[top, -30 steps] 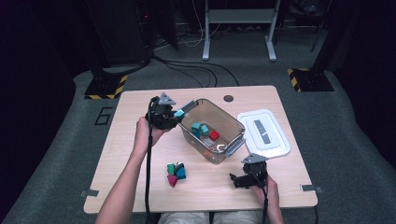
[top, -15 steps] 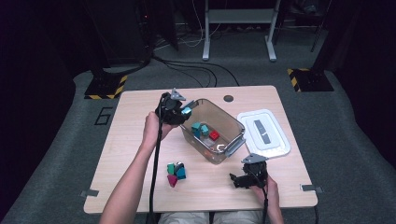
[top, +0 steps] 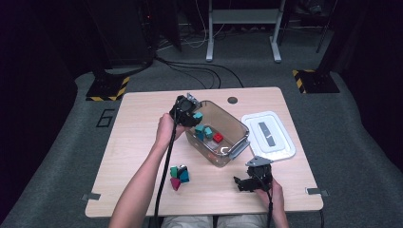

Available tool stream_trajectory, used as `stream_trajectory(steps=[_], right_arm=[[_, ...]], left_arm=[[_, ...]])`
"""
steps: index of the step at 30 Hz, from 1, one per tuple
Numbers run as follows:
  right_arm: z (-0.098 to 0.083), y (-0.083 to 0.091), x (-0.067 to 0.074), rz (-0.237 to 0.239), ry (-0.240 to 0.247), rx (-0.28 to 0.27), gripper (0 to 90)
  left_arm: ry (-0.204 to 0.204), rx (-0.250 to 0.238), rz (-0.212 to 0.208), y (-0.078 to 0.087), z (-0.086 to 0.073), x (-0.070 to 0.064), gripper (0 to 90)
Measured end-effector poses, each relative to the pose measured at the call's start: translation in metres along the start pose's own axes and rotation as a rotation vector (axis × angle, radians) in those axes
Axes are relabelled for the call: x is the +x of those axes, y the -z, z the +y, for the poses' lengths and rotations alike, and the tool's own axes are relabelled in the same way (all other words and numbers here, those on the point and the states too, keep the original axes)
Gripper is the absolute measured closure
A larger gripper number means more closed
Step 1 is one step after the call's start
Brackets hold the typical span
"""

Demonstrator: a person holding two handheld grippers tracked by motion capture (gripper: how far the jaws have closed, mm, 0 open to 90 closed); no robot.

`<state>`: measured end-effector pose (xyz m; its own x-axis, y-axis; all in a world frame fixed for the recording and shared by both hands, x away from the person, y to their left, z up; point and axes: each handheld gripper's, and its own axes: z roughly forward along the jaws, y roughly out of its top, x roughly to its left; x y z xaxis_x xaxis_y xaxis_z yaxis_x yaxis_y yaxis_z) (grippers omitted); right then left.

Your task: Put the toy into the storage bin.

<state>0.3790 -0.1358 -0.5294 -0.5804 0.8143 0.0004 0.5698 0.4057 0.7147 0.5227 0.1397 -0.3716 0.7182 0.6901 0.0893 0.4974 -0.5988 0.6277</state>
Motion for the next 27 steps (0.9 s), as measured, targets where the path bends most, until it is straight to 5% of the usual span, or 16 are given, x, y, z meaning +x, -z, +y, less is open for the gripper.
stream_trajectory(steps=[7,14,27], right_arm=[[0.000,0.000,0.000,0.000,0.001,-0.001,2.6],[0.000,0.000,0.000,-0.002,0.006,-0.003,2.6],[0.000,0.000,0.000,-0.002,0.002,-0.002,2.6]], left_arm=[[0.019,0.025,0.004,-0.012,0.002,-0.001,63.7],[0.095,0.028,0.025,-0.009,-0.005,0.004,23.4],[0.123,-0.071,0.049,0.036,-0.040,0.003,7.3]])
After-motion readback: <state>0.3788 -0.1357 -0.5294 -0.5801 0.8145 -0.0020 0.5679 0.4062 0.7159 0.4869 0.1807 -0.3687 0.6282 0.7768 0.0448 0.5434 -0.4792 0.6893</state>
